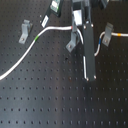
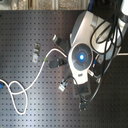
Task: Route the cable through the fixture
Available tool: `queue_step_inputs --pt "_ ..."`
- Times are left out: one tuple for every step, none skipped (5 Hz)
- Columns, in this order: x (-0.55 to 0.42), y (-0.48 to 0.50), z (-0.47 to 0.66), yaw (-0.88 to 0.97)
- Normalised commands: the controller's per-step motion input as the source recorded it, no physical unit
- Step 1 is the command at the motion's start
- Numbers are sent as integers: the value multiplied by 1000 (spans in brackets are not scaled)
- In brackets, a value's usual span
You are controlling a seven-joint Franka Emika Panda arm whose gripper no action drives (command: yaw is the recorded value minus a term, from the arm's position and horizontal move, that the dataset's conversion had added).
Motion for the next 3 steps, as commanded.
queue_step_inputs --pt "-3 17 0 37" --pt "-39 176 -293 397" --pt "-8 107 -349 660"
